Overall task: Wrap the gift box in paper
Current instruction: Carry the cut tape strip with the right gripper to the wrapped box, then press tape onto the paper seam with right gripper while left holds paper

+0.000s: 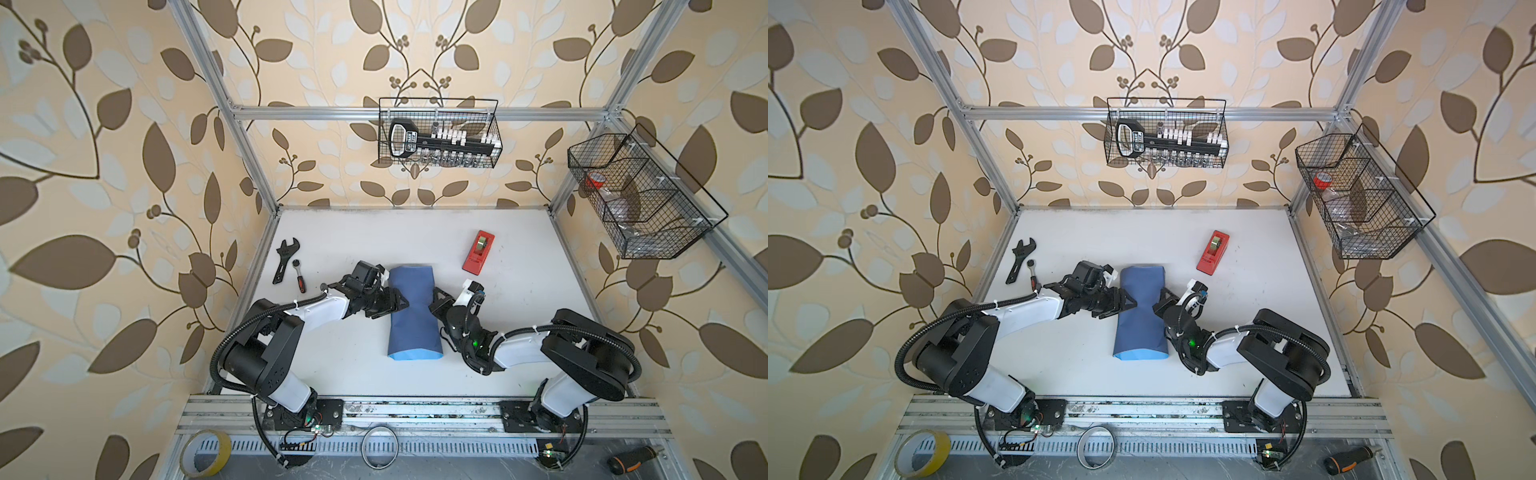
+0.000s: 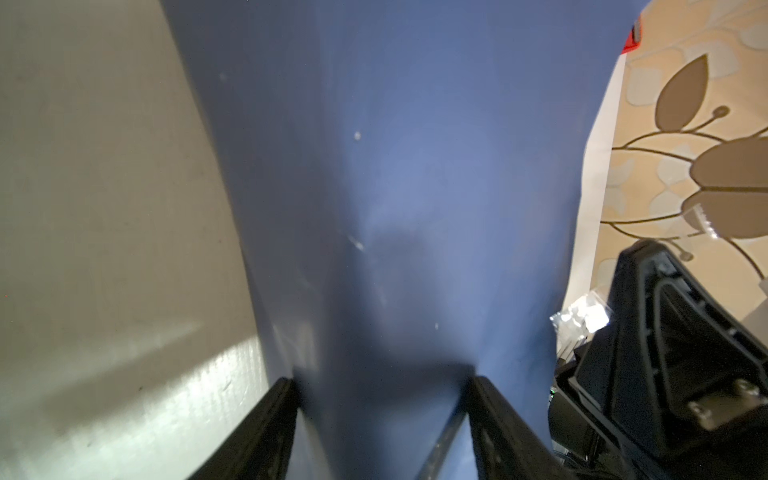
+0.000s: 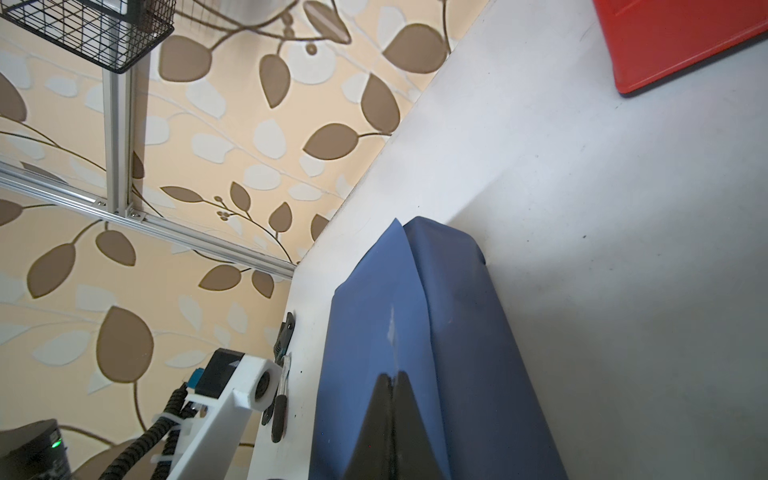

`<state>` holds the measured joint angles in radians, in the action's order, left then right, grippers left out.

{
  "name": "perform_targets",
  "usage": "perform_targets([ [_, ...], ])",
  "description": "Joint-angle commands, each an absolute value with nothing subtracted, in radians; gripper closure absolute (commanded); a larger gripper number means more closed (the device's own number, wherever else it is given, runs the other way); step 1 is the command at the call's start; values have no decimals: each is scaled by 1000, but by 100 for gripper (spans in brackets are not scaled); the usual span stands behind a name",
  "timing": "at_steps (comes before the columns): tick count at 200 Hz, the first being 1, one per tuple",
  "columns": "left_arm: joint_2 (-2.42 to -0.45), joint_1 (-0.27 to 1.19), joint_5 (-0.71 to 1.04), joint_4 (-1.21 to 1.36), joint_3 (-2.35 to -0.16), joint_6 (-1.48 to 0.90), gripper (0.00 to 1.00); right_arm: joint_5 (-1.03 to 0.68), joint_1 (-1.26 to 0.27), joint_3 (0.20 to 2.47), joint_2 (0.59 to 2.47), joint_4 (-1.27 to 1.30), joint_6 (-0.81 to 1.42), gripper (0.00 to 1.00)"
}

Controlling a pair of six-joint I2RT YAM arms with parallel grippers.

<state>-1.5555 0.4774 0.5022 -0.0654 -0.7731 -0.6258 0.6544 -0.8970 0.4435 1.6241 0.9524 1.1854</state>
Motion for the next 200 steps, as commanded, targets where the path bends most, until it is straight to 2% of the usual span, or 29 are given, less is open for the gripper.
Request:
perform_targets([
  [1, -1639, 483, 380, -167, -742, -589, 34, 657, -891, 453, 1647, 991, 1177, 100],
  [200, -1653, 483, 387, -160, -744, -586, 35, 625, -848, 411, 1680, 1029, 1133, 100],
])
